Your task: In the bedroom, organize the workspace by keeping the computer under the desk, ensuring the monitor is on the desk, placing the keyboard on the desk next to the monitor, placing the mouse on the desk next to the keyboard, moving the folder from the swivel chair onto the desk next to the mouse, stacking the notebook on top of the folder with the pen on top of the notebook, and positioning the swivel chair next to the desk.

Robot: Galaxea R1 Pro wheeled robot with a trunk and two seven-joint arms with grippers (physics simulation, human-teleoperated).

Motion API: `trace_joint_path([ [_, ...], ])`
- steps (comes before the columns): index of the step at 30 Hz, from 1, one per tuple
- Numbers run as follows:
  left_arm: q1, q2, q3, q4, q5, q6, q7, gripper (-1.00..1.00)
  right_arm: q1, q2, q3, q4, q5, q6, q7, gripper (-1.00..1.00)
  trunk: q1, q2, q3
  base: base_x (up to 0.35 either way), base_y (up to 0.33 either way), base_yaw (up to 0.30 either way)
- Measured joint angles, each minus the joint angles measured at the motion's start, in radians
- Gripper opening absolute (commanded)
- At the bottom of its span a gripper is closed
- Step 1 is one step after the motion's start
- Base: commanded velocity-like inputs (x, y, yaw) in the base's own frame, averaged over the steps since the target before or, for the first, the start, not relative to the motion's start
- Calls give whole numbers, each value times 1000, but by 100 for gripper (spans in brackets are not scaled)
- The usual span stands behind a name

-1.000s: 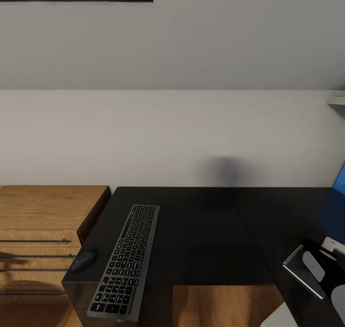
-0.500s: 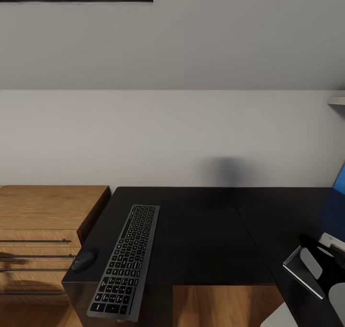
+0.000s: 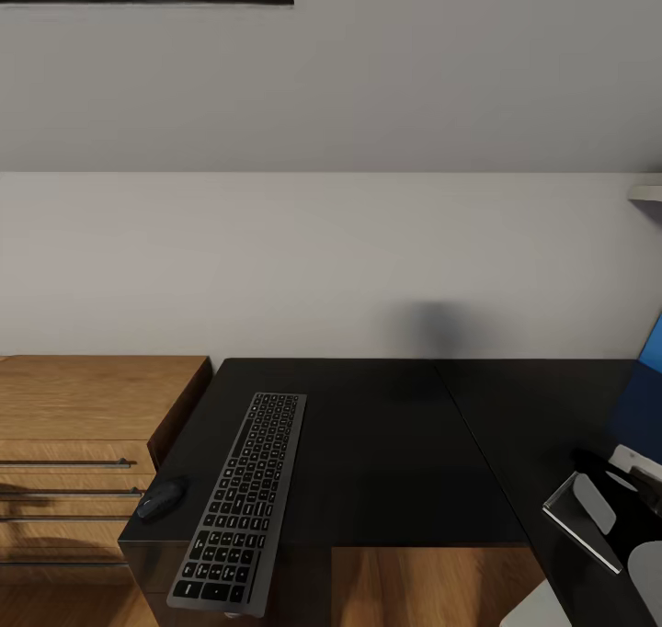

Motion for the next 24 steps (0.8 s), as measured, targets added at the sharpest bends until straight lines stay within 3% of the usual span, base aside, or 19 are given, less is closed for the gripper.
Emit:
trace_joint_path([
  [3, 0, 0, -2, 19, -10, -51, -1, 100, 0, -1, 0, 0, 0, 0, 0, 100, 0, 0, 0, 0, 0, 0],
  [5, 0, 1, -4, 60, -48, -109, -1, 100, 0, -2, 0, -1, 0, 1, 1, 100, 0, 0, 0, 0, 0, 0],
  [12, 0, -1, -5, 91, -119, -158, 2, 100, 0, -3, 1, -1, 0, -1, 2, 100, 0, 0, 0, 0, 0, 0],
  [24, 0, 0, -5, 97, -130, -162, 5, 100, 0, -2, -1, -5, 0, 1, 3, 100, 0, 0, 0, 0, 0, 0],
])
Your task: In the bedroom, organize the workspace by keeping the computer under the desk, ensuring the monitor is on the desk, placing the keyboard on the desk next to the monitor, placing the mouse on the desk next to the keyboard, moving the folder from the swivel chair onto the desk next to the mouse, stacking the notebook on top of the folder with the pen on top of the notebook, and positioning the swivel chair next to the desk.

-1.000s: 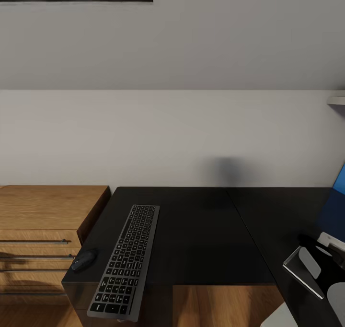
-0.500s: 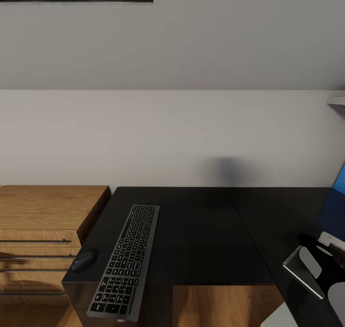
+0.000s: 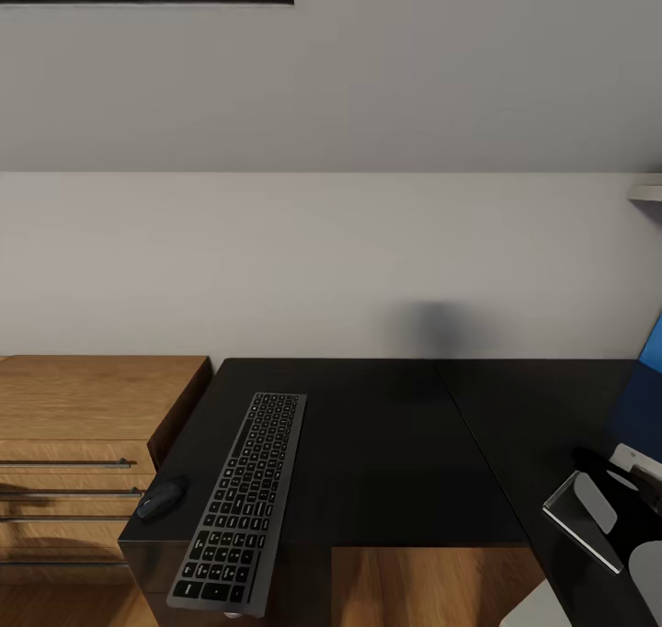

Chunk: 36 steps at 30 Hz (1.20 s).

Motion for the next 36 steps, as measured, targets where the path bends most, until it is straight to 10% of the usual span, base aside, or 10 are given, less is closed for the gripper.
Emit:
trace_joint_path([
  [36, 0, 1, 5, 149, 3, -50, 0, 100, 0, 1, 1, -1, 0, 0, 0, 100, 0, 0, 0, 0, 0, 0],
])
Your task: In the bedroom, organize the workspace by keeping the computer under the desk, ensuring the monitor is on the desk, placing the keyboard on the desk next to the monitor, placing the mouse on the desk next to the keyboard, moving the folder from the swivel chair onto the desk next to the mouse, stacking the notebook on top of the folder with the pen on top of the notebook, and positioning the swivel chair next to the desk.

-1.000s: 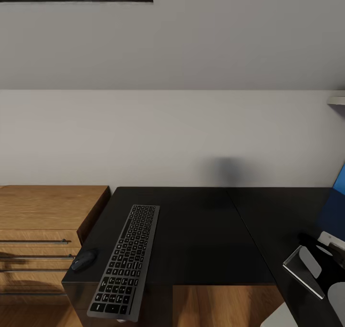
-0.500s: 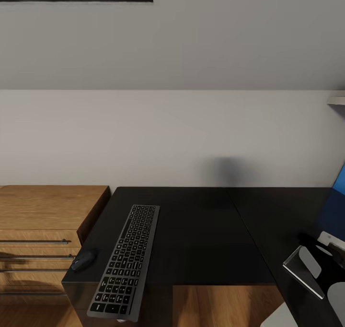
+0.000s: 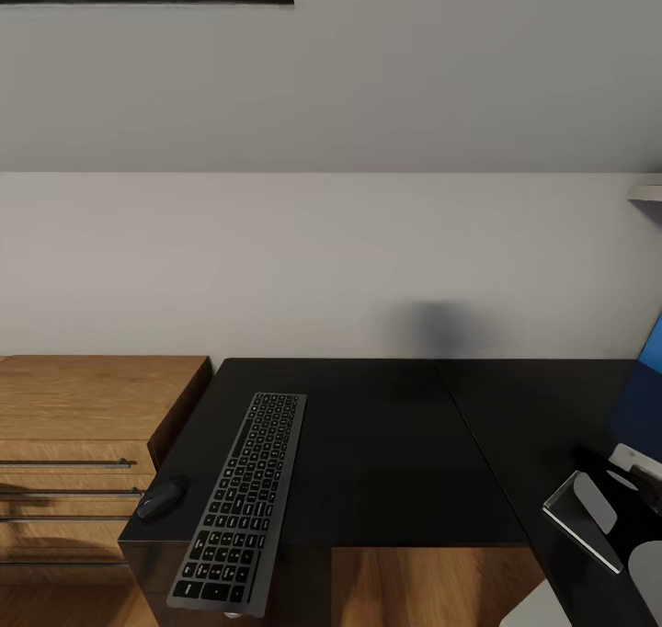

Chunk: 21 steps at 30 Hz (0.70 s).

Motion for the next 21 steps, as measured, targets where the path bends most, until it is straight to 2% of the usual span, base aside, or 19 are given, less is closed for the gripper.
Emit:
trace_joint_path([
  [5, 0, -2, -3, 37, -1, -65, 1, 100, 0, 0, 0, 0, 0, 0, 0, 100, 0, 0, 0, 1, 0, 0],
  [10, 0, -4, -4, 51, -2, -92, 1, 100, 0, -1, 0, 1, 0, -1, 1, 100, 0, 0, 0, 47, 0, 0],
  [15, 0, -16, -3, 57, -1, -101, 3, 100, 0, -22, -18, 13, -30, 24, 2, 100, 0, 0, 0, 0, 0, 0],
  [21, 0, -30, -4, 57, -1, -99, 2, 100, 0, 12, -4, 0, -1, -2, -1, 100, 0, 0, 0, 0, 0, 0],
])
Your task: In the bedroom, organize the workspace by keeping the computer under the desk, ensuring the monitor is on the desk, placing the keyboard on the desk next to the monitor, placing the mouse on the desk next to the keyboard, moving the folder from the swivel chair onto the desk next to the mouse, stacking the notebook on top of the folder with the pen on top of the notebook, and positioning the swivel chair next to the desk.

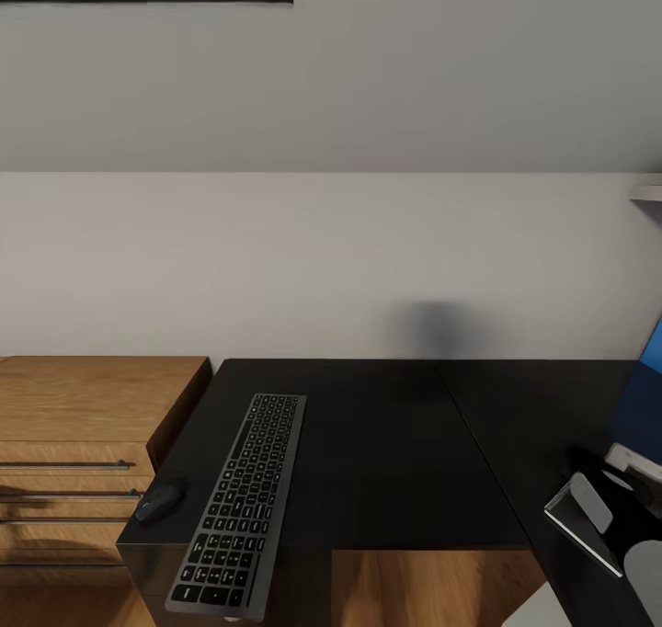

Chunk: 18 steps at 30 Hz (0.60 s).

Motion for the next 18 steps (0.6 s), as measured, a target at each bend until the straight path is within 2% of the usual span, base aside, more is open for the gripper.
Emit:
trace_joint_path([
  [10, 0, -5, 0, 1, 0, 1, 0, 100, 0, 12, 4, -3, 9, -7, -1, 100, 0, 0, 0, 0, 0, 0],
  [18, 0, -5, 2, 1, 0, 1, 0, 100, 0, 13, 4, -4, 8, -7, 0, 100, 0, 0, 0, 100, -100, 0],
])
